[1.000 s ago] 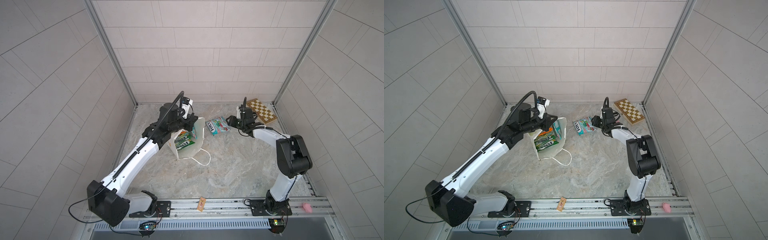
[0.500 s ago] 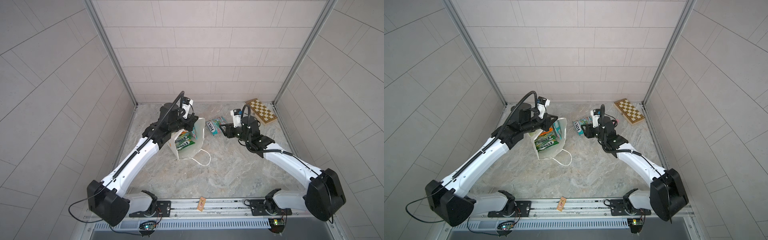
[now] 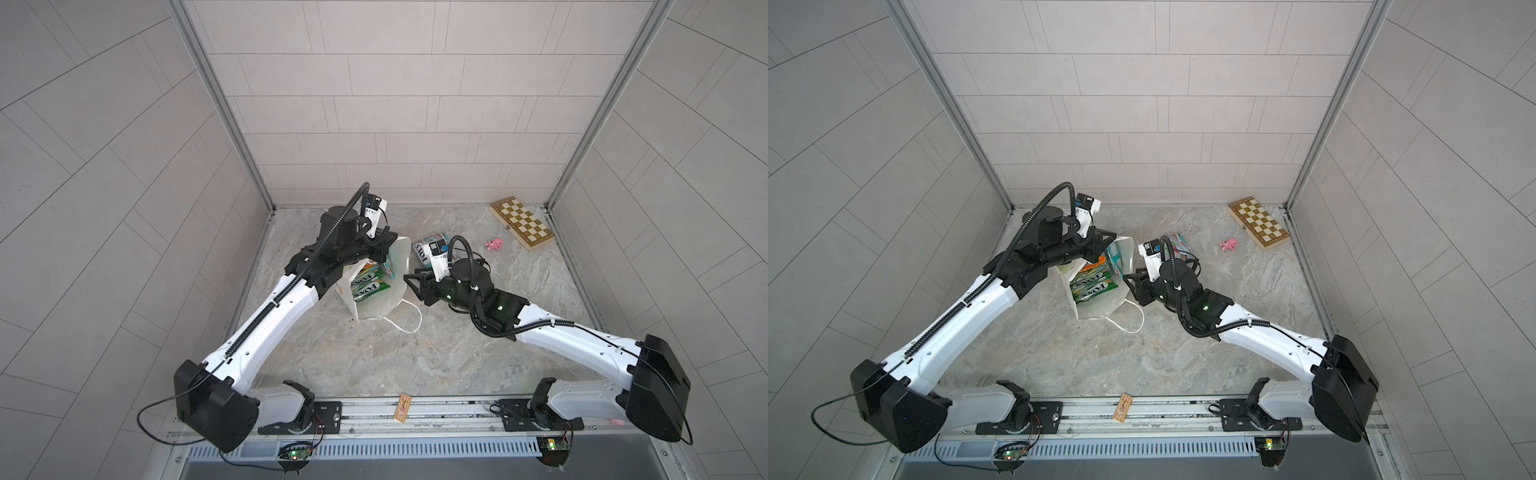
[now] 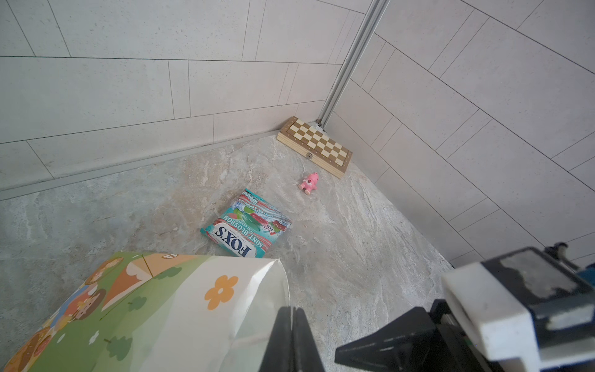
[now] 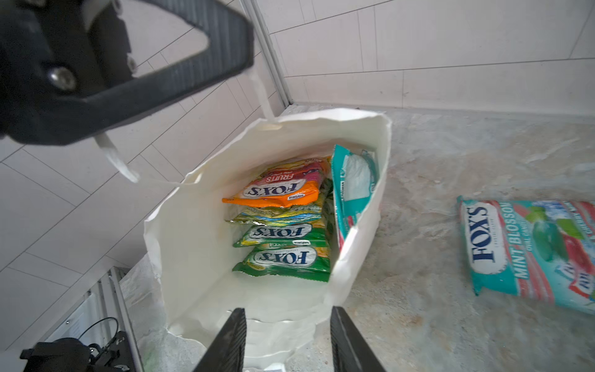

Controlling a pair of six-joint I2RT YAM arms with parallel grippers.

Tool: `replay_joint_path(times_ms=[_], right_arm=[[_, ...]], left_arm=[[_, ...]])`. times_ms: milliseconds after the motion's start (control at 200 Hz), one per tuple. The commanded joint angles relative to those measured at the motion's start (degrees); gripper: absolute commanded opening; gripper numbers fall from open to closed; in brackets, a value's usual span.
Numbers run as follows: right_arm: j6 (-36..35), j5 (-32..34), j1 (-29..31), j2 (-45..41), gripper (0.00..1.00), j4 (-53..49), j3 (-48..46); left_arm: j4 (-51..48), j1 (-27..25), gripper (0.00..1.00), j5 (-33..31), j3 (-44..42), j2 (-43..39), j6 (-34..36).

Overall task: Take the snacks out of the paper bag
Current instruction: 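Move the right gripper back toward the bag opening, then lower the open right gripper into the bag beside the teal packet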

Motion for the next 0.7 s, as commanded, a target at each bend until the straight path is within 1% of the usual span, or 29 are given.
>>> replay_joint_path(times_ms=[0,85,305,555,696], right_arm=[[0.94,-0.78,2.4,2.3,0.44,2.81,0.83],[1.21,-1.31,4.11,4.35,0.44,3.87,1.68],[3.13,-4.17,5.87,9.44,0.42,7.8,3.58],[6.19,-3.97,6.16,14.04,0.38,10.57,4.98],[7.79,-2.52,6.25,16.91,0.35,9.71,6.69]], left_arm=[[0.65,-0.36,0.0,0.38,-0.14,-0.21,0.86],[0.63,-0.39,0.0,0.37,-0.16,-0.12,0.82],[0.63,-0.5,0.0,0.36,-0.14,0.11,0.82],[0.68,-0.77,0.0,0.37,-0.12,0.18,0.83],[0.65,-0.79,0.0,0.36,-0.18,0.2,0.8]])
